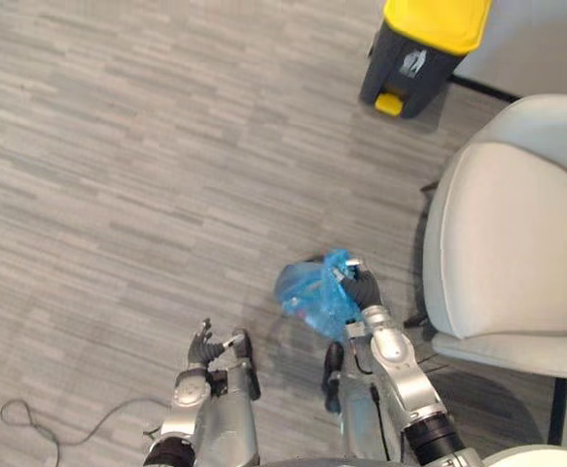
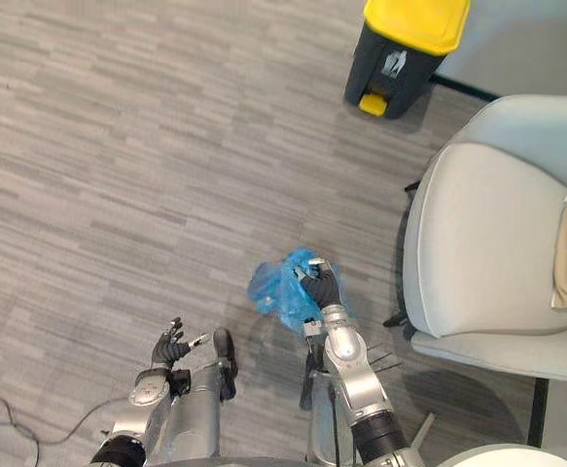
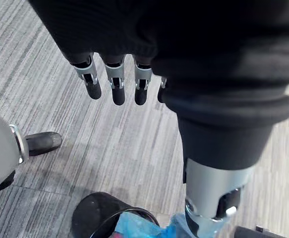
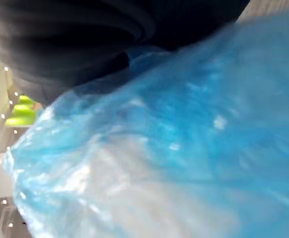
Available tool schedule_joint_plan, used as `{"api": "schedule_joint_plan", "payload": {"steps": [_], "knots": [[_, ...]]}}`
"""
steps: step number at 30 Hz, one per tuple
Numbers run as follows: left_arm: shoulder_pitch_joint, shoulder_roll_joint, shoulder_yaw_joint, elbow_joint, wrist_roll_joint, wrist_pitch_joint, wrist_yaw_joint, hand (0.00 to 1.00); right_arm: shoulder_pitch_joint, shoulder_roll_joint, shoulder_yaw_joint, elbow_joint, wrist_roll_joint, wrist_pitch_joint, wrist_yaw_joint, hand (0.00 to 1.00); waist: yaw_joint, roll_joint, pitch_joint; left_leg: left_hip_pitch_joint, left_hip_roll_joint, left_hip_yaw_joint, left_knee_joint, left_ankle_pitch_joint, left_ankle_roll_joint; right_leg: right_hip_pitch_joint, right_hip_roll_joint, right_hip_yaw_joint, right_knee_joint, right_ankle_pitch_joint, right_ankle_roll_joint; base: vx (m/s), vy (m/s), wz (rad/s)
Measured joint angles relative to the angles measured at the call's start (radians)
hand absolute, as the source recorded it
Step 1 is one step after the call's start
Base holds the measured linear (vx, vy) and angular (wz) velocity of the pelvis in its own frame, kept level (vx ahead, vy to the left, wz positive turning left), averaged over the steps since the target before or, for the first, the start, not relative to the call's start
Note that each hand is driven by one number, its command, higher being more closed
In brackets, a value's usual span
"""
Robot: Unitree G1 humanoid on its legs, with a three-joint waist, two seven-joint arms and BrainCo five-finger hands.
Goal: Gather rubbish on tea table into small bin, then transfer packed bag to large trash can.
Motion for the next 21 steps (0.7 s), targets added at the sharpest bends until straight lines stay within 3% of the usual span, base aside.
{"api": "schedule_joint_plan", "payload": {"steps": [4, 7, 9, 10, 12, 13, 14, 15, 16, 17, 18, 19, 20, 21], "knots": [[0.008, 0.006, 0.001, 0.000, 0.021, -0.001, -0.004, 0.00, -0.026, -0.007, -0.012, -0.026, 0.003, -0.028, 0.000, 1.00, -0.003, -0.004, -0.002, 0.003, 0.008, 0.034, 0.031, -0.027, 0.007, -0.004, 0.012, 0.077, -0.047, 0.062, 0.007, -0.07, 0.064, -0.49], [0.015, 0.008, 0.011, -0.012, 0.036, -0.003, -0.005, 0.00, -0.031, -0.016, -0.014, -0.043, 0.012, -0.035, -0.001, 1.00, -0.006, -0.002, -0.003, -0.023, 0.023, 0.070, 0.082, -0.067, 0.051, -0.057, -0.003, 0.097, 0.003, 0.088, 0.019, -0.22, 0.145, -0.60], [0.023, 0.018, 0.033, -0.033, 0.036, -0.006, -0.005, 0.00, -0.033, -0.012, -0.014, -0.045, 0.032, -0.035, -0.002, 1.00, -0.016, 0.000, -0.001, -0.016, 0.026, 0.085, 0.080, -0.053, 0.080, -0.130, -0.020, 0.045, 0.413, -0.077, -0.050, -0.25, 0.044, 0.03], [0.038, 0.018, 0.045, -0.054, 0.036, -0.006, -0.005, 0.00, -0.033, -0.014, -0.018, -0.047, 0.031, -0.039, -0.001, 1.00, -0.019, -0.002, -0.002, -0.006, 0.012, 0.064, 0.072, -0.047, 0.089, -0.110, -0.017, 0.036, 0.568, -0.129, -0.027, -0.24, 0.018, 0.35], [0.072, 0.018, 0.048, -0.101, 0.036, -0.007, -0.005, 0.00, -0.032, -0.019, -0.021, -0.064, 0.031, -0.045, -0.002, 1.00, -0.018, -0.007, -0.006, -0.005, -0.008, 0.050, 0.068, -0.031, 0.111, -0.045, -0.006, 0.045, 0.644, -0.152, -0.003, -0.18, -0.040, 0.39], [0.106, 0.015, 0.048, -0.150, 0.036, -0.007, -0.004, 0.00, -0.038, -0.038, -0.023, -0.078, 0.031, -0.060, -0.006, 1.00, 0.002, -0.009, -0.007, -0.014, -0.021, 0.048, 0.061, -0.004, 0.109, 0.013, 0.004, 0.054, 0.594, -0.223, 0.025, -0.19, -0.057, 0.28], [0.119, 0.012, 0.048, -0.168, 0.036, -0.007, -0.003, 0.00, -0.042, -0.047, -0.026, -0.084, 0.031, -0.061, -0.007, 1.00, 0.010, -0.007, -0.007, -0.021, -0.026, 0.046, 0.049, 0.015, 0.106, 0.026, 0.015, 0.058, 0.548, -0.252, 0.027, -0.25, -0.061, 0.27], [0.147, 0.001, 0.052, -0.198, 0.036, -0.007, -0.005, 0.00, -0.048, -0.065, -0.027, -0.094, 0.031, -0.062, -0.010, 1.00, 0.018, 0.010, -0.021, -0.046, -0.029, 0.034, 0.009, 0.066, 0.102, 0.051, 0.045, 0.064, 0.427, -0.282, -0.002, -0.21, -0.052, 0.09], [0.174, -0.017, 0.052, -0.237, 0.036, -0.009, -0.006, 0.00, -0.055, -0.088, -0.031, -0.102, 0.031, -0.071, -0.013, 1.00, 0.035, 0.028, -0.040, -0.074, -0.022, 0.029, -0.063, 0.136, 0.085, 0.057, 0.073, 0.056, 0.293, -0.300, -0.031, -0.22, -0.063, 0.03], [0.183, -0.029, 0.052, -0.251, 0.035, -0.012, -0.007, 0.00, -0.064, -0.097, -0.032, -0.102, 0.031, -0.075, -0.017, 1.00, 0.045, 0.036, -0.043, -0.085, -0.018, 0.025, -0.094, 0.166, 0.076, 0.062, 0.086, 0.048, 0.241, -0.308, -0.045, -0.32, -0.087, 0.02], [0.186, -0.062, 0.050, -0.264, 0.031, -0.013, -0.015, 0.00, -0.078, -0.123, -0.040, -0.099, 0.030, -0.076, -0.027, 1.00, 0.056, 0.089, -0.031, -0.091, 0.002, -0.015, -0.167, 0.216, 0.044, 0.067, 0.134, 0.021, 0.186, -0.270, -0.064, -0.31, -0.077, 0.16], [0.195, -0.070, 0.040, -0.275, 0.029, -0.013, -0.021, 0.00, -0.078, -0.129, -0.045, -0.090, 0.030, -0.075, -0.029, 1.00, 0.057, 0.101, -0.031, -0.085, 0.006, -0.034, -0.198, 0.223, 0.028, 0.066, 0.146, 0.011, 0.181, -0.259, -0.070, -0.31, -0.091, 0.39], [0.212, -0.073, 0.022, -0.299, 0.026, -0.012, -0.025, 0.00, -0.077, -0.136, -0.044, -0.081, 0.029, -0.066, -0.031, 1.00, 0.059, 0.104, -0.031, -0.068, 0.005, -0.057, -0.244, 0.183, -0.027, 0.070, 0.151, -0.011, 0.176, -0.239, -0.083, -0.28, -0.082, 0.64], [0.209, -0.064, -0.009, -0.344, 0.026, -0.012, -0.031, 0.00, -0.082, -0.149, -0.048, -0.082, 0.028, -0.065, -0.031, 1.00, 0.056, 0.072, -0.031, -0.093, -0.024, -0.062, -0.204, 0.107, -0.092, 0.059, 0.106, -0.036, 0.149, -0.217, -0.101, -0.29, -0.086, 0.72]]}}
